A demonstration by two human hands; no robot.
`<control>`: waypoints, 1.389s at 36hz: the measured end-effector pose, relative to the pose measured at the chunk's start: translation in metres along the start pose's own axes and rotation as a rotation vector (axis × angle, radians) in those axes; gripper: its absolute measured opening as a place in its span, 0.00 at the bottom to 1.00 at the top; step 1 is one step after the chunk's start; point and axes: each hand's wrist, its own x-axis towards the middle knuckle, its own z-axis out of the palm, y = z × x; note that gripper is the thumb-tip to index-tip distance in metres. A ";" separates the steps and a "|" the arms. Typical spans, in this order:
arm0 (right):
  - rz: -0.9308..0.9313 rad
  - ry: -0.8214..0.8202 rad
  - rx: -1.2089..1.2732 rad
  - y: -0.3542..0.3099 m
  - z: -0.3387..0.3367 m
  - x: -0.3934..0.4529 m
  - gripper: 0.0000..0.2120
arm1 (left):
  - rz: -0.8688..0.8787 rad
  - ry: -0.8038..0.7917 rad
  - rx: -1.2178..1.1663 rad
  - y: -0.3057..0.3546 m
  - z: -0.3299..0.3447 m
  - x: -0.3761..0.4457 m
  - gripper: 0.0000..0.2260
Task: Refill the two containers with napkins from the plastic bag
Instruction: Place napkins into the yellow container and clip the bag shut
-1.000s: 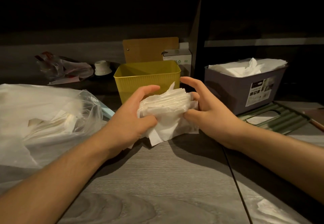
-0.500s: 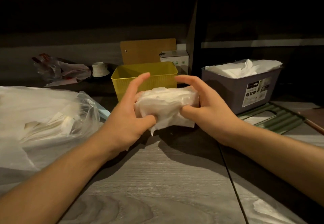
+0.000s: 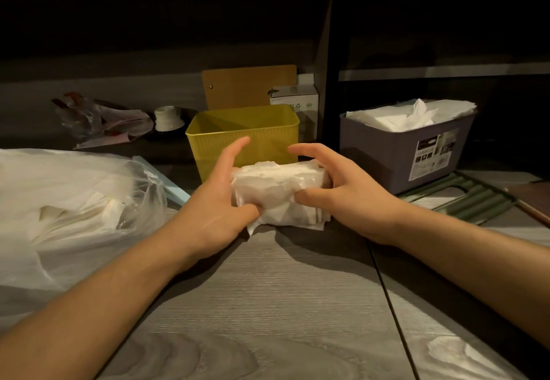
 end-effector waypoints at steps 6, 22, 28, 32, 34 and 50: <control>0.038 -0.160 -0.060 -0.008 -0.003 -0.001 0.39 | 0.000 0.012 -0.078 0.004 0.002 0.000 0.36; 0.177 0.140 0.696 -0.018 0.004 0.007 0.39 | -0.167 -0.048 -0.675 0.019 0.007 -0.006 0.26; -0.114 0.025 0.012 -0.036 -0.001 -0.002 0.48 | -0.068 -0.023 -0.557 0.019 0.007 -0.008 0.34; -0.162 -0.087 -0.246 -0.040 -0.004 -0.001 0.52 | -0.038 0.036 -0.558 0.021 0.006 -0.007 0.38; -0.113 -0.152 -0.251 -0.037 -0.008 -0.002 0.54 | -0.045 0.059 -0.609 0.020 0.006 -0.006 0.39; -0.050 -0.009 -0.046 -0.005 0.001 -0.010 0.41 | -0.057 0.050 -0.240 0.007 0.000 -0.003 0.44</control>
